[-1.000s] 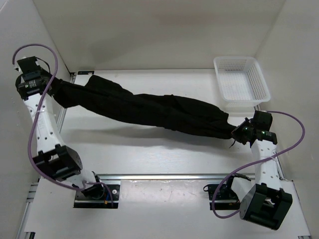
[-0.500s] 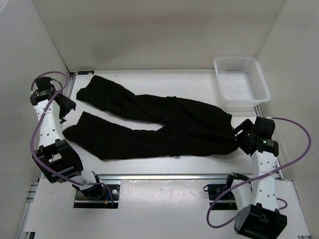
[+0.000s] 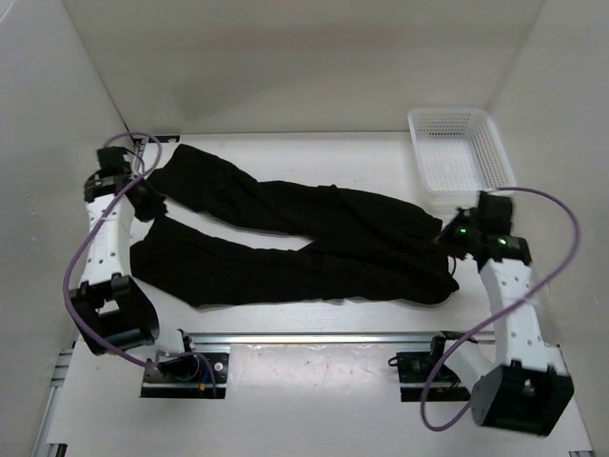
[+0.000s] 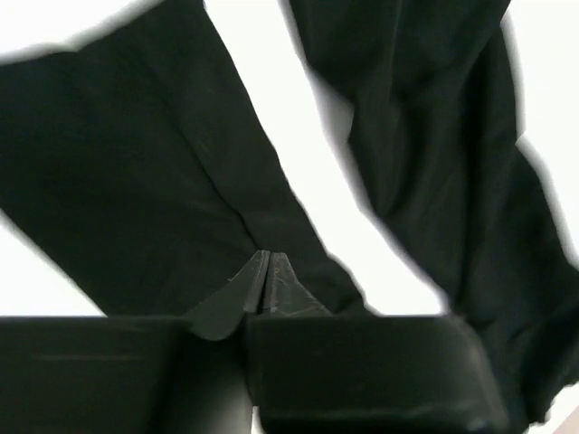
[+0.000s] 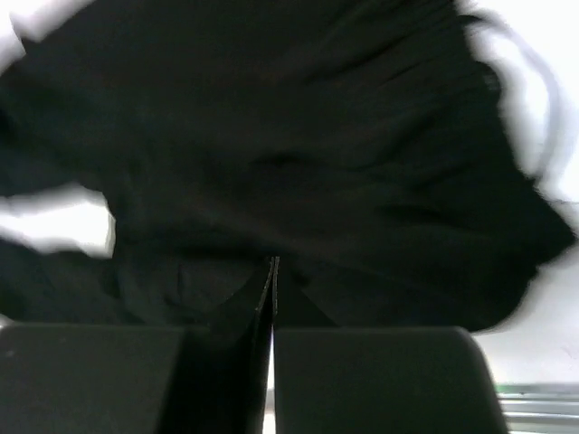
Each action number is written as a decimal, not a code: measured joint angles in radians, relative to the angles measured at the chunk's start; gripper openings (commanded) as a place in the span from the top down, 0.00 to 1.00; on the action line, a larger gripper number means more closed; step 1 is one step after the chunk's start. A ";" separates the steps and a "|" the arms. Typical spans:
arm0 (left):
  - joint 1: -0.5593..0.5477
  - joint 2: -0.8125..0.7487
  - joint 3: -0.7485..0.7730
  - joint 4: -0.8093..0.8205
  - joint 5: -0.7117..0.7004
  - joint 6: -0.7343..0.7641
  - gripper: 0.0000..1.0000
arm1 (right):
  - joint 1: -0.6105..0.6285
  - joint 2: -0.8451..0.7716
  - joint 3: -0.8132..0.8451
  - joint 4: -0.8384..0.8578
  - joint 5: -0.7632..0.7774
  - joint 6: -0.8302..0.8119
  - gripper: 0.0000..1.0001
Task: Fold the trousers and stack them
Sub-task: Flatten the trousers out
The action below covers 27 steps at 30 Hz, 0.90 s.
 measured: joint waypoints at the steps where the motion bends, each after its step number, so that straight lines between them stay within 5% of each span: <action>1: -0.028 0.026 -0.025 0.005 0.007 0.004 0.75 | 0.068 0.047 0.000 0.018 -0.013 -0.008 1.00; 3: -0.079 0.090 -0.065 0.016 0.014 0.008 0.58 | 0.204 0.132 0.000 0.031 -0.010 -0.018 0.90; 4: -0.097 0.117 -0.078 0.017 0.012 0.011 0.36 | 0.273 0.163 0.000 0.031 -0.007 -0.021 0.86; 6: -0.114 0.161 -0.101 0.021 0.006 0.016 0.13 | 0.373 0.189 -0.001 0.027 0.008 -0.019 0.76; 8: -0.118 0.189 -0.113 0.019 -0.010 0.014 0.01 | 0.413 0.184 -0.002 0.026 0.035 -0.006 0.62; 10: -0.121 0.229 -0.108 0.028 -0.026 0.011 0.01 | 0.415 0.163 -0.017 0.023 0.082 0.019 0.33; 13: -0.132 0.326 -0.093 0.046 -0.040 0.004 0.01 | 0.367 0.092 -0.063 -0.006 0.138 0.052 0.13; 15: -0.150 0.398 -0.082 0.052 -0.047 -0.002 0.17 | 0.290 0.033 -0.096 -0.034 0.158 0.063 0.12; 16: -0.164 0.434 -0.078 0.057 -0.049 -0.004 0.44 | 0.247 0.006 -0.110 -0.048 0.162 0.066 0.11; 19: -0.194 0.492 -0.061 0.060 -0.061 -0.012 0.87 | 0.161 -0.048 -0.136 -0.082 0.166 0.071 0.08; 27: -0.204 0.492 0.001 0.068 -0.092 -0.011 0.90 | 0.109 -0.045 -0.144 -0.088 0.069 0.097 0.06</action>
